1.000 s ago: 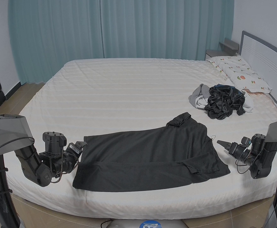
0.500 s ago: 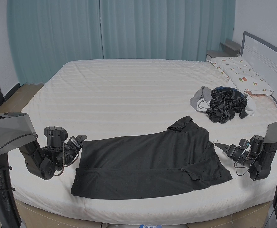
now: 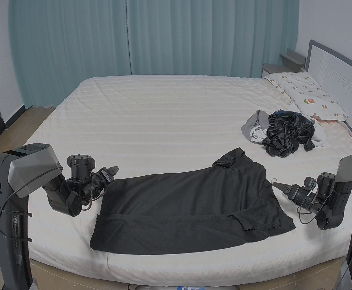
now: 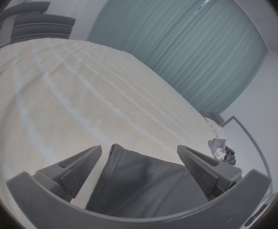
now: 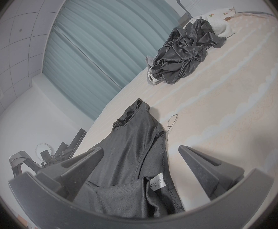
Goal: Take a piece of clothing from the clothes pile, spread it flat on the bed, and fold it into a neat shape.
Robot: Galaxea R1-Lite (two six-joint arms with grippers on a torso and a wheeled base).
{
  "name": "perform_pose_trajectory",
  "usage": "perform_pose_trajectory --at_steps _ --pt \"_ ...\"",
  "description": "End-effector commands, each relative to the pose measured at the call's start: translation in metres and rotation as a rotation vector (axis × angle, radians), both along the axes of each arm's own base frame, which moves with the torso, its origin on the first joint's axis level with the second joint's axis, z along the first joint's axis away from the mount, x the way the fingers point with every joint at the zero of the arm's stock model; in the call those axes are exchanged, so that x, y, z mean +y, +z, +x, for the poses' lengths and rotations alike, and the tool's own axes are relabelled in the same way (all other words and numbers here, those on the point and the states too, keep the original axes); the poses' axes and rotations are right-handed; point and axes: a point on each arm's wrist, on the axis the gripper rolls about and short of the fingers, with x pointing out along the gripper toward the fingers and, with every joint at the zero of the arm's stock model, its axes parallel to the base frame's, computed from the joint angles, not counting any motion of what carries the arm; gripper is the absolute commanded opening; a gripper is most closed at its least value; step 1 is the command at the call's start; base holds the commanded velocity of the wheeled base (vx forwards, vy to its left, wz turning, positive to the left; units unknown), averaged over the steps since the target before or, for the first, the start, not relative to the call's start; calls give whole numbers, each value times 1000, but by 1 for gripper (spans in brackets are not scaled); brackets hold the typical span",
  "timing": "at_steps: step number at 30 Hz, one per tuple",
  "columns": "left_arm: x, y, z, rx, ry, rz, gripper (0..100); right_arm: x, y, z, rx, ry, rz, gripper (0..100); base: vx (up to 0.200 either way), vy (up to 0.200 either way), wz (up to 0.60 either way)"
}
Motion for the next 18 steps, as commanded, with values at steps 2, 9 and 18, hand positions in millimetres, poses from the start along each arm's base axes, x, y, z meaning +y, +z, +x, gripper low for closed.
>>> perform_pose_trajectory --at_steps 2,9,18 --pt "-4 -17 6 25 -56 -16 100 4 2 1 -13 12 -2 100 0 0 0" --pt "-2 -28 8 35 -44 -6 100 7 4 3 -22 22 -4 100 0 0 0" --pt "-2 -28 7 36 -40 -3 100 6 6 1 -23 17 -3 100 0 0 0"
